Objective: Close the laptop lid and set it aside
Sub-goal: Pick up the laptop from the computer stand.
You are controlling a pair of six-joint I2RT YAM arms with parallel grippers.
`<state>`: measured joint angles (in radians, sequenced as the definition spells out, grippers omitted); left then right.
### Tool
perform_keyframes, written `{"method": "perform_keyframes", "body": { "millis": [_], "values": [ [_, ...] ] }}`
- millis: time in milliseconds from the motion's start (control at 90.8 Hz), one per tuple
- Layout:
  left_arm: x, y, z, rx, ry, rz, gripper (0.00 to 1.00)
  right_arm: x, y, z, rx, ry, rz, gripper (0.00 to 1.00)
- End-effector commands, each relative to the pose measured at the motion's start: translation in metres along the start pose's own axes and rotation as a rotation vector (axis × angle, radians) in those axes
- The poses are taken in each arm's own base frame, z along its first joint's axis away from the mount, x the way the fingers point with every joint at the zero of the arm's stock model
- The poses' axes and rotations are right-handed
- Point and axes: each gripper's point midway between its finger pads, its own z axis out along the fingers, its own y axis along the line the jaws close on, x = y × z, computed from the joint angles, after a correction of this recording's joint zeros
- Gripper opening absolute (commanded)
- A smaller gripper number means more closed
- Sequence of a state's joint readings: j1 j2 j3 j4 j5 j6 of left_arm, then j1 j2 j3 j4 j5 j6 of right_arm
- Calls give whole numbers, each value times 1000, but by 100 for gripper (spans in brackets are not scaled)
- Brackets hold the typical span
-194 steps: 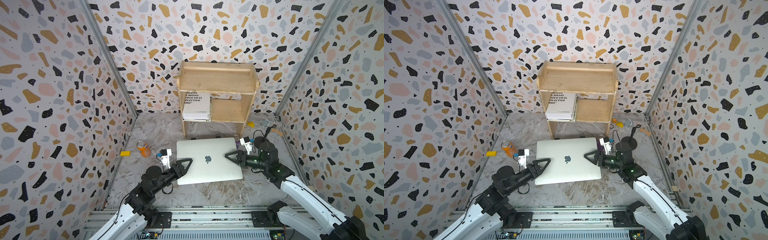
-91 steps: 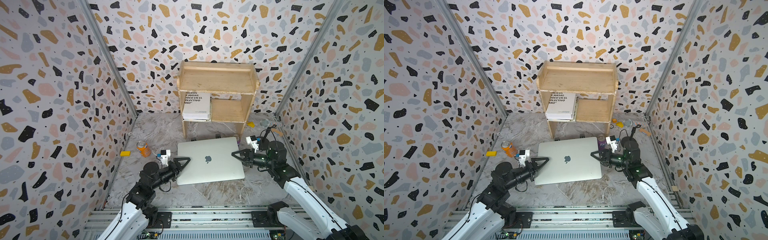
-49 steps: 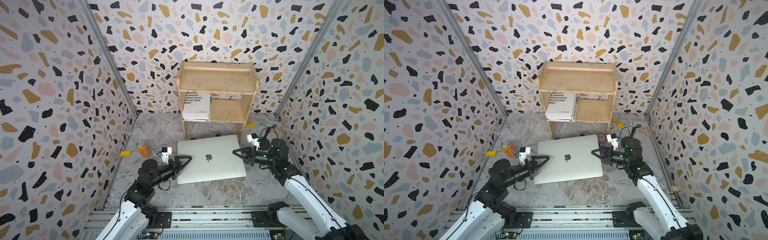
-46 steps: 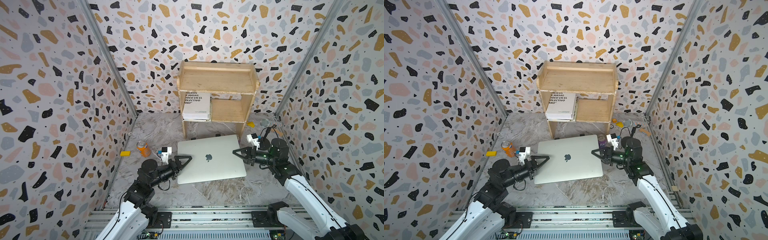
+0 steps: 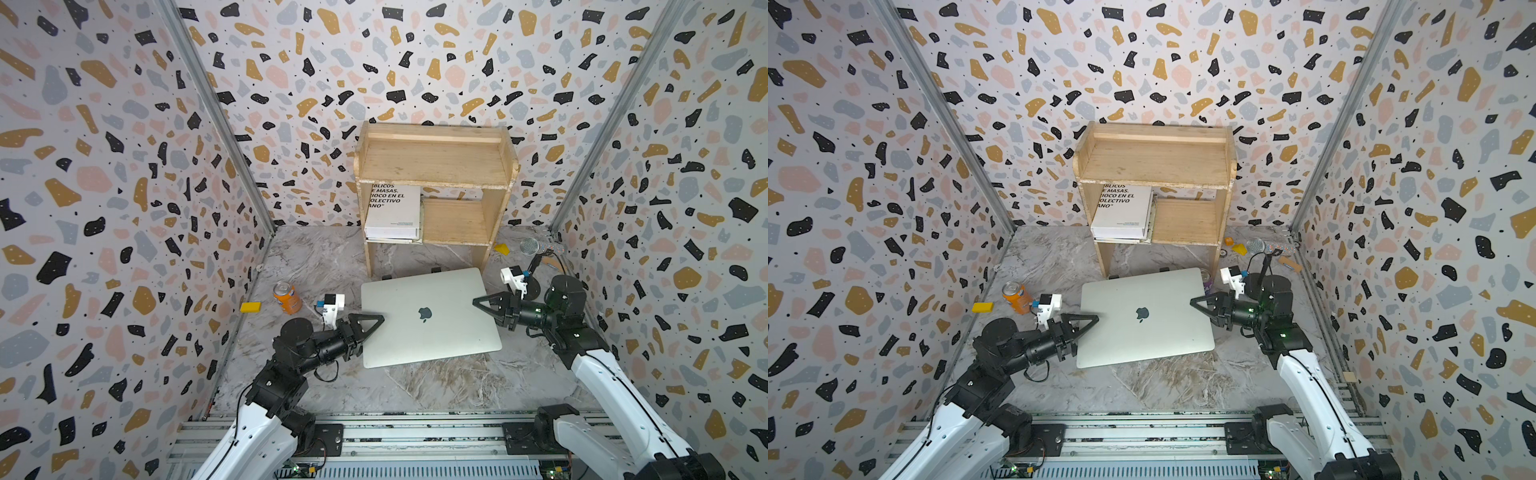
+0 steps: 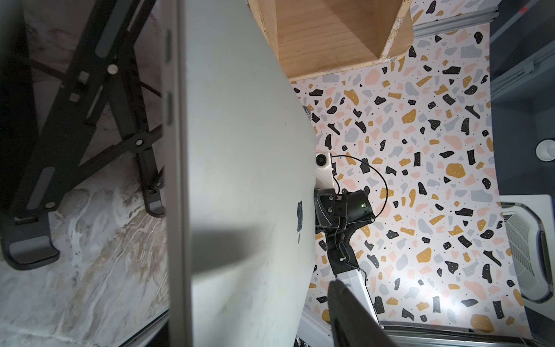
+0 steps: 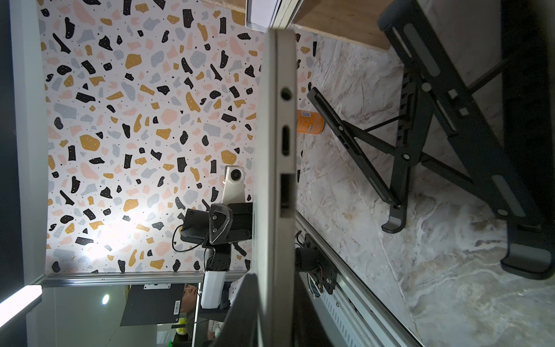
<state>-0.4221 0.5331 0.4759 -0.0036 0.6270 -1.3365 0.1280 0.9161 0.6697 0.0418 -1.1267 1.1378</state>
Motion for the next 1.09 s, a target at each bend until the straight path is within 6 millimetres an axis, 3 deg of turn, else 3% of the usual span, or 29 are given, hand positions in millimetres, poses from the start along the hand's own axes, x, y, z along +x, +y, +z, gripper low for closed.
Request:
{"method": "perform_keyframes", "body": {
  "millis": [0,264,429,595,727,1079],
  "values": [
    [-4,-58,-12,160,-19,121,56,-15,36,-10,-42,-60,-150,0],
    [-9,-74,-6,217,-2,93,40,-21,50,-12,-68,-65,-130,0],
    [-16,-96,-2,257,5,93,24,-27,62,-12,-69,-67,-105,0],
    [-25,-123,1,286,6,114,16,-38,80,-13,-84,-75,-88,0],
    [-33,-140,9,293,12,126,0,-49,93,-12,-90,-85,-81,0],
    [-55,-172,26,301,11,144,0,-75,128,-11,-117,-118,-85,0]
  ]
}}
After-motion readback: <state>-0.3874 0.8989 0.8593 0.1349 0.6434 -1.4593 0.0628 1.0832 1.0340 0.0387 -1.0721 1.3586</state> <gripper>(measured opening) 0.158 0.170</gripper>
